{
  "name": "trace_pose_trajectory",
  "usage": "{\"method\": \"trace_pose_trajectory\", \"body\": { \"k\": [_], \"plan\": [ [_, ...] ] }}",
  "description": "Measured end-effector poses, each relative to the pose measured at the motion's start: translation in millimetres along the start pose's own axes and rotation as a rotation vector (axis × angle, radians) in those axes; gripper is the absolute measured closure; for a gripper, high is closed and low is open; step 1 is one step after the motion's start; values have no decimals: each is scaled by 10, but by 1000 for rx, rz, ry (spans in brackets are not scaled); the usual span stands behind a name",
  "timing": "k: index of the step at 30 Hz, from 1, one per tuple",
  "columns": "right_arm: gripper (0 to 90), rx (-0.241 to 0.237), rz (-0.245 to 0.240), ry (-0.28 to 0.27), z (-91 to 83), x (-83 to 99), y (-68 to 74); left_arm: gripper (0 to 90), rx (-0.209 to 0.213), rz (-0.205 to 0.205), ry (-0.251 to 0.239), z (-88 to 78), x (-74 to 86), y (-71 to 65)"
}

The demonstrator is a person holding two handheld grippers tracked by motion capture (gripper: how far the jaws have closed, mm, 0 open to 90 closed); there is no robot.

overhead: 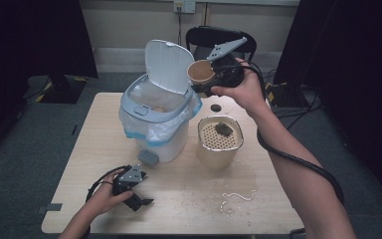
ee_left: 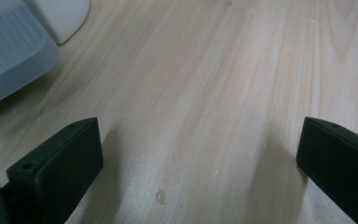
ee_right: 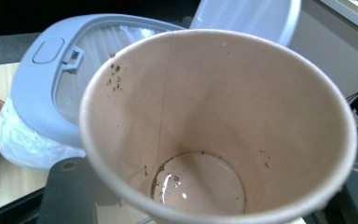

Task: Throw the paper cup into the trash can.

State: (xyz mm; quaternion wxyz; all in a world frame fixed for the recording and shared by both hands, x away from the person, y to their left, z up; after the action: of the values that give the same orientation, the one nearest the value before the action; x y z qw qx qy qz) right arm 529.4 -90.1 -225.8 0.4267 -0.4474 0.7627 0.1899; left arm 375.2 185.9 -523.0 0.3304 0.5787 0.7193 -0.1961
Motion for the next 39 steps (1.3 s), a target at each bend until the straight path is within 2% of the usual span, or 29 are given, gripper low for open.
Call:
{"method": "trace_pose_trajectory", "body": {
  "k": [23,30,39],
  "plan": [
    [308,-59,-8,-17,377,-191,178,0,2,-5,1,0,1,-4],
    [306,-80,5,-28,482,-222,217,0,3,-5,1,-1,1,-3],
    [304,-101,-7,-16,653,-262,298,0,4,-3,0,0,1,-4]
  ]
}}
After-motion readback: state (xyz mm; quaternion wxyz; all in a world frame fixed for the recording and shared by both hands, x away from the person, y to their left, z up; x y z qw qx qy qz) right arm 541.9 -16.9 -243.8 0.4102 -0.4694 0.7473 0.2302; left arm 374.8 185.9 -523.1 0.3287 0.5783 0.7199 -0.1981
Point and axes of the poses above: each handheld gripper's, and its own axes: z roughly forward along the jaws, x roughly out of its underside, y roughly to its left, the point moved 3 cm from there along z, roughly forward along the jaws, and after that the axes turned 9 degrees about z, right-handed, at the moved point
